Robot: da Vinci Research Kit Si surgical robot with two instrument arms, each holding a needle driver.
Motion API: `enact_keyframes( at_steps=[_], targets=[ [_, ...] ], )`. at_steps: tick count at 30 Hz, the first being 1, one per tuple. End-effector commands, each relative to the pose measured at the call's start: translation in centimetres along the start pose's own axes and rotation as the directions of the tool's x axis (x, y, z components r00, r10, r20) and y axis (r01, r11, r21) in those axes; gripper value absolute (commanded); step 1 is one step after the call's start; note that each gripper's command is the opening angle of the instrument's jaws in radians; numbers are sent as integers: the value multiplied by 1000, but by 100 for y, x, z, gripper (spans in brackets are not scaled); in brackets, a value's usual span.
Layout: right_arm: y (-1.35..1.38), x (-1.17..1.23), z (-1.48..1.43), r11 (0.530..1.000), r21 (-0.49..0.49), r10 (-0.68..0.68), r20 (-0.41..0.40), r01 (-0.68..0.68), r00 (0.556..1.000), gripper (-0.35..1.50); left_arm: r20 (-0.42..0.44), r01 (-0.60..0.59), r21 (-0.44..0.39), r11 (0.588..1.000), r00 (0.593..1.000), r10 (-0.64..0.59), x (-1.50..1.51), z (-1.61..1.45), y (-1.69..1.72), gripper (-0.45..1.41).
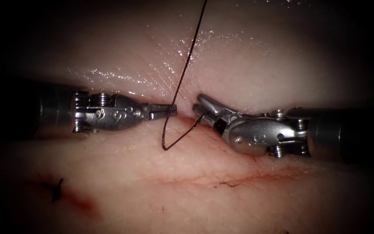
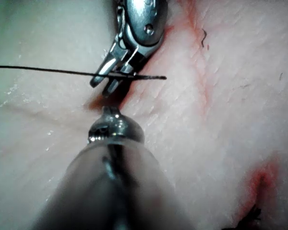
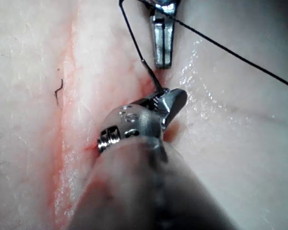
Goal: Wound Closure
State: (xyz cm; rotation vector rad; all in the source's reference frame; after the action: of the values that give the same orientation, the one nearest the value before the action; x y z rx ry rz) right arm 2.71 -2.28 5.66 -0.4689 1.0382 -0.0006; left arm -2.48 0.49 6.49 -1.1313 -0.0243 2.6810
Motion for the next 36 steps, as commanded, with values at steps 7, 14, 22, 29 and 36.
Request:
enact_keyframes(
  at_steps=[7, 14, 22, 29, 36],
  targets=[
    [-15, -5, 8, 1000, 21, 5, 17, -5, 1000, -35, 2, 7, 1, 1000, 1000, -7, -1, 7, 2, -33],
    [-20, -12, 8, 999, 34, 7, 25, -8, 1000, -35, 3, 8, 2, 1000, 1000, -8, -1, 7, 2, -35],
    [-26, -17, 6, 998, 55, 15, 41, -17, 999, -35, 5, -2, 3, 1000, 1000, 2, -2, 6, 2, -37],
    [-33, -26, 4, 997, 73, 24, 53, -28, 998, -35, 7, -6, 5, 1000, 1000, 6, -2, 4, 0, -40],
    [-35, -27, 2, 996, 88, 21, 62, -26, 998, -35, 9, -4, 6, 1000, 1000, 4, -2, 4, 0, -42]
  ],
)
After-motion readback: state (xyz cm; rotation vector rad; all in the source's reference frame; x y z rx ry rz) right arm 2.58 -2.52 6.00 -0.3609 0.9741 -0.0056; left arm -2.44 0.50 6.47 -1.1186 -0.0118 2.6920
